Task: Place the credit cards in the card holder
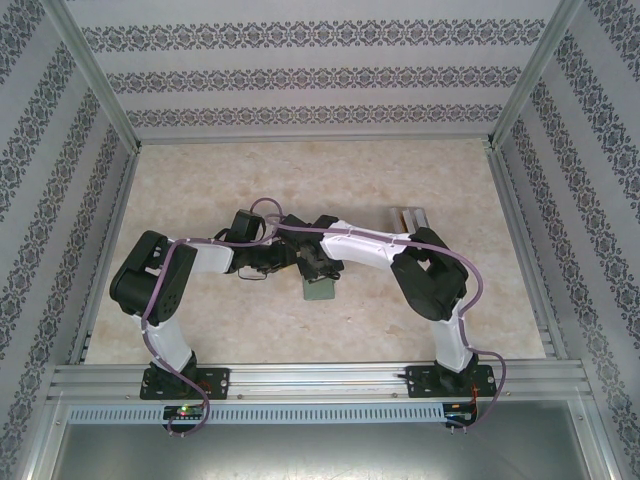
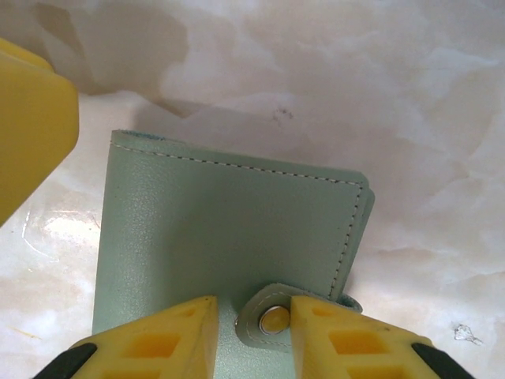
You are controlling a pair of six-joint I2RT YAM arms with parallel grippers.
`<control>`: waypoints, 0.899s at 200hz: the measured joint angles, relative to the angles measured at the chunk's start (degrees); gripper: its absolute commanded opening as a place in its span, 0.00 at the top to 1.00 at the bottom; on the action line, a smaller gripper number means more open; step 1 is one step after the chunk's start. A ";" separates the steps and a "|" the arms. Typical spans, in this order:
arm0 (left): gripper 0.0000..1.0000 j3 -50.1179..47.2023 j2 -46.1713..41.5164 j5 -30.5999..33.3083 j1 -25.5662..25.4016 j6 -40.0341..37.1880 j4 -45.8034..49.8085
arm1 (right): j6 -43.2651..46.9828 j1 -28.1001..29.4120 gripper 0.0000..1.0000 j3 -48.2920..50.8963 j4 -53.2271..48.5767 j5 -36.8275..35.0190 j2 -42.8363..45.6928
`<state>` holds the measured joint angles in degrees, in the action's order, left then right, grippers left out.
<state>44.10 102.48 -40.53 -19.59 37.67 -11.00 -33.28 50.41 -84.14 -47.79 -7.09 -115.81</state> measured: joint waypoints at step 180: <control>0.75 0.00 0.07 -0.24 0.17 0.04 0.00 | 0.42 -0.42 0.73 0.31 -0.02 -0.50 2.19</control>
<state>44.10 102.54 -40.77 -19.42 37.71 -11.00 -32.86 50.00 -83.83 -47.81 -7.60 -113.62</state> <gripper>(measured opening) 0.250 0.213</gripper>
